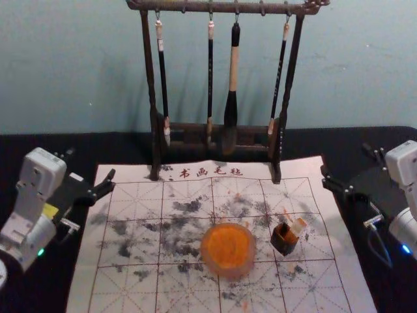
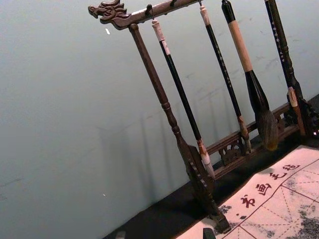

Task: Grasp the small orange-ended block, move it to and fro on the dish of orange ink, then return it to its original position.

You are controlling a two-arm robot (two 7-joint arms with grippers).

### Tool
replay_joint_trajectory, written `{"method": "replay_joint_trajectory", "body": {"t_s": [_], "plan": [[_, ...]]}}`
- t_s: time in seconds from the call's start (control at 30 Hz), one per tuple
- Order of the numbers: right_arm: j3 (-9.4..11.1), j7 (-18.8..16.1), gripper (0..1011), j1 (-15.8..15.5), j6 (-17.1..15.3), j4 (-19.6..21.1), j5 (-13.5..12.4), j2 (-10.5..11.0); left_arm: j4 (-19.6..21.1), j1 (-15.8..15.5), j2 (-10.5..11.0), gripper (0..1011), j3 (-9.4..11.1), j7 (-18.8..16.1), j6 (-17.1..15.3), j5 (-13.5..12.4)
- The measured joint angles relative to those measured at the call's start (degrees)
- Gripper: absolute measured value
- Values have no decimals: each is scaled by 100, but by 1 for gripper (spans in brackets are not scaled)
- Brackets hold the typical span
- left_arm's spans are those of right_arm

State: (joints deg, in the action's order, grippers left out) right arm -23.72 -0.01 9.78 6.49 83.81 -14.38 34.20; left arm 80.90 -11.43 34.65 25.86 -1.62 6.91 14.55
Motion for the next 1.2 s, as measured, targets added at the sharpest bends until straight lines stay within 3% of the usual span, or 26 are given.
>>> {"method": "replay_joint_trajectory", "body": {"t_s": [0.13, 0.3, 0.43, 0.6, 1.0, 1.2], "plan": [[125, -266, 1002, -174, 13, 264, -203, 65, 0, 0, 0, 1001, 0, 0, 0, 0], [302, -876, 1002, -481, 57, 570, -756, 185, 0, 0, 0, 1001, 0, 0, 0, 0], [353, -1302, 1002, -652, 56, 694, -1060, 247, 0, 0, 0, 1001, 0, 0, 0, 0], [330, -1698, 1002, -805, 6, 741, -1263, 265, 0, 0, 0, 1001, 0, 0, 0, 0], [403, -2355, 1002, -863, -631, 464, -1925, -12, 0, 0, 0, 1001, 0, 0, 0, 0], [439, -2528, 1002, -816, -824, 314, -2056, -125, 0, 0, 0, 1001, 0, 0, 0, 0]]}}
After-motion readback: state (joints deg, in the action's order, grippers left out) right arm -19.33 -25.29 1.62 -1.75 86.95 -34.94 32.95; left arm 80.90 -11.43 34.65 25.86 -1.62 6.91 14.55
